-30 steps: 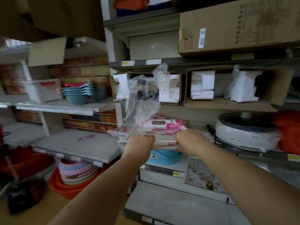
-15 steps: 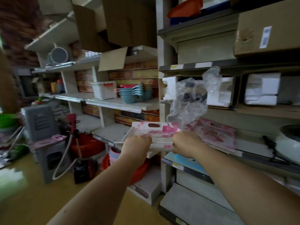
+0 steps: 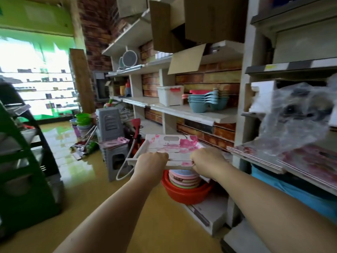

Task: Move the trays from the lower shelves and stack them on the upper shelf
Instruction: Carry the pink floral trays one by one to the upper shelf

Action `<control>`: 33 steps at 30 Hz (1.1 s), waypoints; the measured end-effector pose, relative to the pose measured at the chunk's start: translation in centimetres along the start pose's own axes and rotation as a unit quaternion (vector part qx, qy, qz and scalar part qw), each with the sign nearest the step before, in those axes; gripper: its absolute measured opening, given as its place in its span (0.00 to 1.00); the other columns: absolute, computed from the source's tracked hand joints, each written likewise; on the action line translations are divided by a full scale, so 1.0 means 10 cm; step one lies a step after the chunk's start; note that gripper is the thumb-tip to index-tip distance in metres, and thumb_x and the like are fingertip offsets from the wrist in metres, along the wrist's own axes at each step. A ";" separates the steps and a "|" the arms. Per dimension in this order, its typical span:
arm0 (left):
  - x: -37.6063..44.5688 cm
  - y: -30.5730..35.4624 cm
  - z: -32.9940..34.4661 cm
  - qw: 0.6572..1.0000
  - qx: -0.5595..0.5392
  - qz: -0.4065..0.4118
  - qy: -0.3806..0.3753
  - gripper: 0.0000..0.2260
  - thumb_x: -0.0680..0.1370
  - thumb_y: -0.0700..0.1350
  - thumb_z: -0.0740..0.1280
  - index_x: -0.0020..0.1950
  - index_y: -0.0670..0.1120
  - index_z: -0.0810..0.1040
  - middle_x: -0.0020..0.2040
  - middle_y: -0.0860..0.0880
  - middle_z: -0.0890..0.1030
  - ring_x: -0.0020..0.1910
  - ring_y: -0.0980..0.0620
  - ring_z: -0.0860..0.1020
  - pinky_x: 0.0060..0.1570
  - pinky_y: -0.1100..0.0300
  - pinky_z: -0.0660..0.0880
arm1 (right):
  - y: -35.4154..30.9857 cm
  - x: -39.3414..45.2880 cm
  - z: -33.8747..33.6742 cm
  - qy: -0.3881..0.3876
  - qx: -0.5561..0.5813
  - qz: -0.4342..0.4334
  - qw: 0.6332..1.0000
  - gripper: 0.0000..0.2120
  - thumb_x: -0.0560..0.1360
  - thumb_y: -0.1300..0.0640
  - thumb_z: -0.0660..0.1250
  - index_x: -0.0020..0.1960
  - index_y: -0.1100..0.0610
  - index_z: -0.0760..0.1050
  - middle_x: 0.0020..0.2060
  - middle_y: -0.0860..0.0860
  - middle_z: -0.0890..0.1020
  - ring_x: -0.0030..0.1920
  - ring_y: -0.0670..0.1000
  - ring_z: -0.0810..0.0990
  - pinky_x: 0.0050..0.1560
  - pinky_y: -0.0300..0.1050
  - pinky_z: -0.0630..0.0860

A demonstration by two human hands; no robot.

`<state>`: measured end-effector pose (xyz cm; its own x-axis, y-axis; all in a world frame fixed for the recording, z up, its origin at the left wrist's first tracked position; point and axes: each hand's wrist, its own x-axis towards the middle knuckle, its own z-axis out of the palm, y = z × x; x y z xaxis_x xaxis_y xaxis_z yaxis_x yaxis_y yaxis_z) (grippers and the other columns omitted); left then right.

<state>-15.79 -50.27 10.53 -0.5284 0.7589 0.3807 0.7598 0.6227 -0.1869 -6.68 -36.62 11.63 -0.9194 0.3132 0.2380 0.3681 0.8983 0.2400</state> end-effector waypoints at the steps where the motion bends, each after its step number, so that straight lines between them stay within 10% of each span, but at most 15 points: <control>1: 0.03 -0.10 0.03 1.000 0.008 -0.004 -0.003 0.12 0.78 0.37 0.60 0.59 0.47 0.74 0.55 0.49 0.81 0.57 0.48 0.78 0.47 0.56 0.74 | -0.06 0.12 0.03 0.002 0.002 -0.007 1.000 0.11 0.78 0.59 0.59 0.57 0.59 0.77 0.54 0.56 0.81 0.55 0.57 0.79 0.43 0.42 0.65; 13: 0.73 -1.46 0.70 0.994 0.047 -0.093 -0.031 0.09 0.78 0.38 0.60 0.56 0.48 0.73 0.50 0.50 0.81 0.49 0.49 0.80 0.40 0.59 0.68 | -0.81 1.77 0.34 0.022 0.024 -0.095 0.995 0.07 0.77 0.64 0.59 0.50 0.57 0.75 0.47 0.55 0.80 0.44 0.57 0.77 0.40 0.44 0.64; 33: 3.26 -3.12 1.97 0.987 0.052 -0.147 -0.029 0.12 0.80 0.38 0.56 0.61 0.47 0.73 0.54 0.48 0.80 0.54 0.49 0.79 0.52 0.58 0.73 | -0.95 5.19 1.12 0.074 0.041 -0.171 0.982 0.09 0.79 0.62 0.58 0.54 0.56 0.75 0.53 0.55 0.81 0.54 0.57 0.80 0.42 0.44 0.66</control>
<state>-64.19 -41.25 10.90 -0.7435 0.5503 0.3800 0.5294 0.8315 -0.1684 -59.44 -25.41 11.22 -0.9550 -0.0538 0.2918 0.0236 0.9666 0.2554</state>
